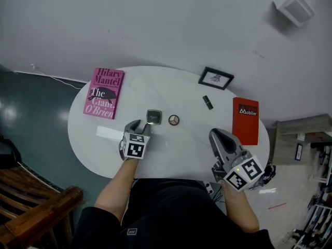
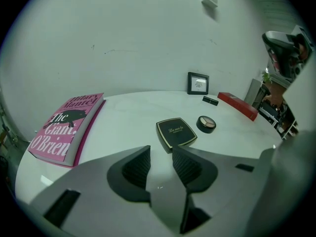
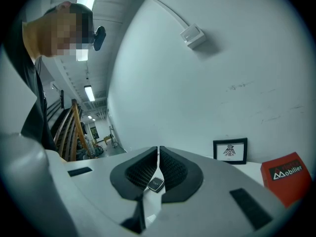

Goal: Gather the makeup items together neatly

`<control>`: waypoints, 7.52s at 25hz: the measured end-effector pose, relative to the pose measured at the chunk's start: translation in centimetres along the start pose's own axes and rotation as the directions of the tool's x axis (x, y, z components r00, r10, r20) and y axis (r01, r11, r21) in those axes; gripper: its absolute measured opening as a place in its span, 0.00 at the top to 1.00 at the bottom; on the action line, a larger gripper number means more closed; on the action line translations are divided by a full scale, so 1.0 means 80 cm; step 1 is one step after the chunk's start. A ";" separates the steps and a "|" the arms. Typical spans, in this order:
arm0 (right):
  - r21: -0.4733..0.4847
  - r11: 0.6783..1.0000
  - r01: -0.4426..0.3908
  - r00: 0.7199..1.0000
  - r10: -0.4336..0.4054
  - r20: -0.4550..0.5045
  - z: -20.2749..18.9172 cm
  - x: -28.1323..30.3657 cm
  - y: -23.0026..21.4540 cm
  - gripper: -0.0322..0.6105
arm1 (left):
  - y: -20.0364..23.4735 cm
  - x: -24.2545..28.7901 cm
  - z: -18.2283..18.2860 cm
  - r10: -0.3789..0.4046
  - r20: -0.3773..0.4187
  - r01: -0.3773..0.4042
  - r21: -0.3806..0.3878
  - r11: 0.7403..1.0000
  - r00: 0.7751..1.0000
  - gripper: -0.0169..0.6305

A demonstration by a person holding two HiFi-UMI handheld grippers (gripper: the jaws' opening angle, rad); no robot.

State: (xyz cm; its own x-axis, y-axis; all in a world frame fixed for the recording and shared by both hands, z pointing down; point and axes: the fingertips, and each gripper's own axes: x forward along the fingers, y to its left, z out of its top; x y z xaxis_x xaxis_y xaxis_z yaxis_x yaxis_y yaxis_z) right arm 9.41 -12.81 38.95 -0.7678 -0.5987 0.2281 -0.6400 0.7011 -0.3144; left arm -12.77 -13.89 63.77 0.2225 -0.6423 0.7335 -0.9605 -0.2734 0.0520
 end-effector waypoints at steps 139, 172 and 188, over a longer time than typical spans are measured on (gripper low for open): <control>-0.028 0.924 0.380 0.762 -0.330 -0.557 -0.294 0.120 -0.104 0.73 | -0.104 -0.213 0.149 -0.337 0.388 0.320 0.111 0.941 0.858 0.94; -0.048 0.971 0.233 0.968 -0.236 -0.081 -0.103 -0.069 -0.035 0.82 | -0.177 -0.309 0.134 -0.195 0.479 0.173 0.089 0.981 0.856 0.94; -0.143 0.980 0.139 0.961 -0.099 0.257 0.071 -0.181 0.066 0.89 | -0.161 -0.409 0.182 -0.161 0.563 0.101 0.137 0.985 0.810 0.94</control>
State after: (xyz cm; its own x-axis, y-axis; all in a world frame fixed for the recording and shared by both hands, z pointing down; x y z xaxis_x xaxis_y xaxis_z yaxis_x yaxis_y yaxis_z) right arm 17.31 -2.58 28.76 -0.6674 -0.7446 0.0134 -0.7382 0.6590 -0.1441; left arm -5.21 0.24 29.24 0.4296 -0.8796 0.2043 -0.9011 -0.4324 0.0328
